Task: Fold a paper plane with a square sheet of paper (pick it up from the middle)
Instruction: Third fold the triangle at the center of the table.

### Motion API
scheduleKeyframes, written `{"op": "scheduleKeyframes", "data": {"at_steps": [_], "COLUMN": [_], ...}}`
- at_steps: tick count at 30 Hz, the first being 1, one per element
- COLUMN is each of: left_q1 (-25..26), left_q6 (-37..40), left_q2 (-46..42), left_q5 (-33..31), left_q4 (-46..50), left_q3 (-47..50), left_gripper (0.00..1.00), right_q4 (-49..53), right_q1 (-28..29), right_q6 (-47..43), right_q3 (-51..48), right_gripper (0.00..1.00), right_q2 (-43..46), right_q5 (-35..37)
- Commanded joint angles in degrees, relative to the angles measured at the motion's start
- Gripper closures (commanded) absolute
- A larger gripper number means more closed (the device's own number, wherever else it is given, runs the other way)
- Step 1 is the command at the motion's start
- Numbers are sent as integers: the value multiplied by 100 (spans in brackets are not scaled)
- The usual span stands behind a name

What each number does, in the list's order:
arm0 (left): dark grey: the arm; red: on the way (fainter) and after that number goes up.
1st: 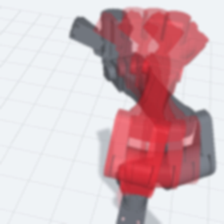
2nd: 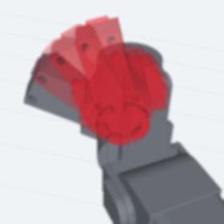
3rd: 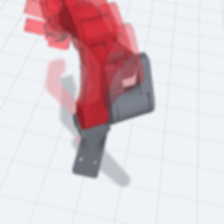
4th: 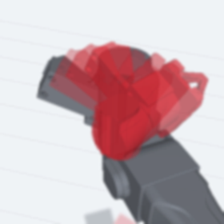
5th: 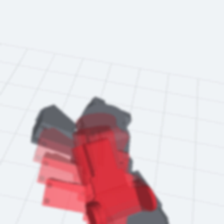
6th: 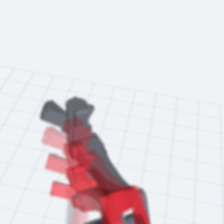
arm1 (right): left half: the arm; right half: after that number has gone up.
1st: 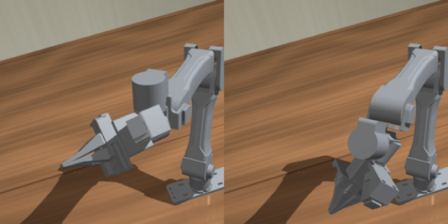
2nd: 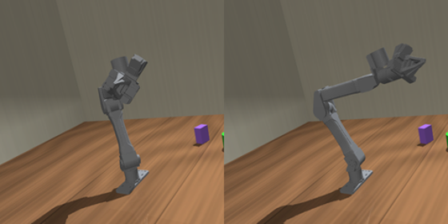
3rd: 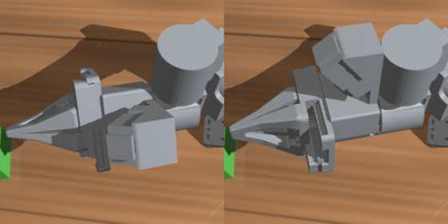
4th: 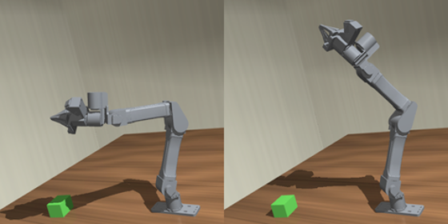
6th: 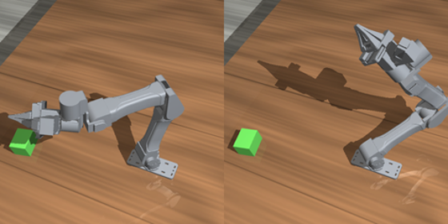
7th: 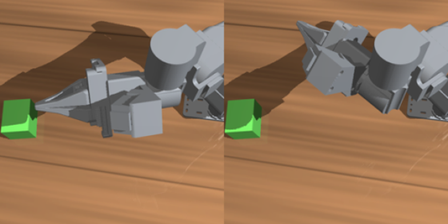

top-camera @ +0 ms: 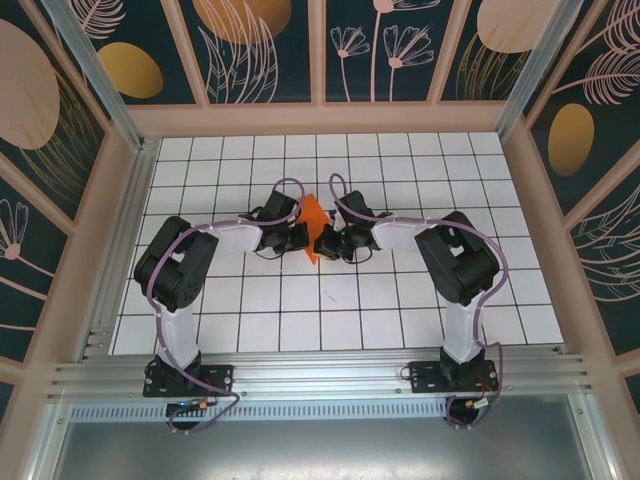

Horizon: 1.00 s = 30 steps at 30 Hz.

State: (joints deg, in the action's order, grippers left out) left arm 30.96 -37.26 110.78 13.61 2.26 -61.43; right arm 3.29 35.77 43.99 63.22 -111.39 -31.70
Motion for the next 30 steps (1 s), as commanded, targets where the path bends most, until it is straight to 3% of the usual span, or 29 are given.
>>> {"op": "scheduleKeyframes", "data": {"at_steps": [1, 5, 16, 30], "left_q1": [-39, -38, -189, -861], "left_q6": [-185, -232, -201, 249], "left_q2": [286, 288, 93, 474], "left_q5": [-298, -302, -718, -625], "left_q4": [547, 547, 657, 501], "left_q3": [274, 256, -93, -713], "left_gripper": [100, 100, 95, 93], "right_q4": [23, 125, 1319, 1183], "right_q1": [83, 121, 109, 114], "right_q6": [-52, -78, -136, -163], "right_q3": [-47, 18, 187, 24], "right_gripper": [100, 100, 100, 100], "right_q2": [-210, -379, -674, -653], "right_q5": [-303, -326, 642, 547]}}
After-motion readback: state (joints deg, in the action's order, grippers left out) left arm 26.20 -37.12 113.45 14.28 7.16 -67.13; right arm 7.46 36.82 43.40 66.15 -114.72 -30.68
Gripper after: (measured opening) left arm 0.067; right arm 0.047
